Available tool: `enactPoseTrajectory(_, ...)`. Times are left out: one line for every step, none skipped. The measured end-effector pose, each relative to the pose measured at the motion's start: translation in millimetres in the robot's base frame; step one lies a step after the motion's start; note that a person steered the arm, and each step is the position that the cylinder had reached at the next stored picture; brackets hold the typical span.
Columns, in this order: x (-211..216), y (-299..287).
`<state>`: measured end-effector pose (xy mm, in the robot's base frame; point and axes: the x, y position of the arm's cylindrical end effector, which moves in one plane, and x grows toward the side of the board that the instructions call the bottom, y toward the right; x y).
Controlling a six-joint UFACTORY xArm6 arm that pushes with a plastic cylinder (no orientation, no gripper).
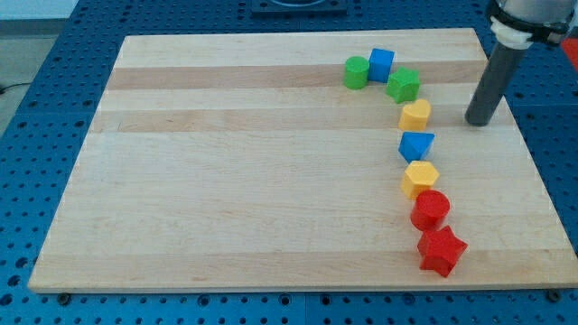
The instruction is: Move the green star into the yellow heart
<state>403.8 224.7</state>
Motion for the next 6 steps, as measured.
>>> enactPoseTrajectory(-5.6,-95.2)
enactPoseTrajectory(-15.0,-156.9)
enactPoseTrajectory(-17.3,-78.4)
enactPoseTrajectory(-44.7,-12.2)
enactPoseTrajectory(-77.2,-8.7)
enactPoseTrajectory(-77.2,-73.5)
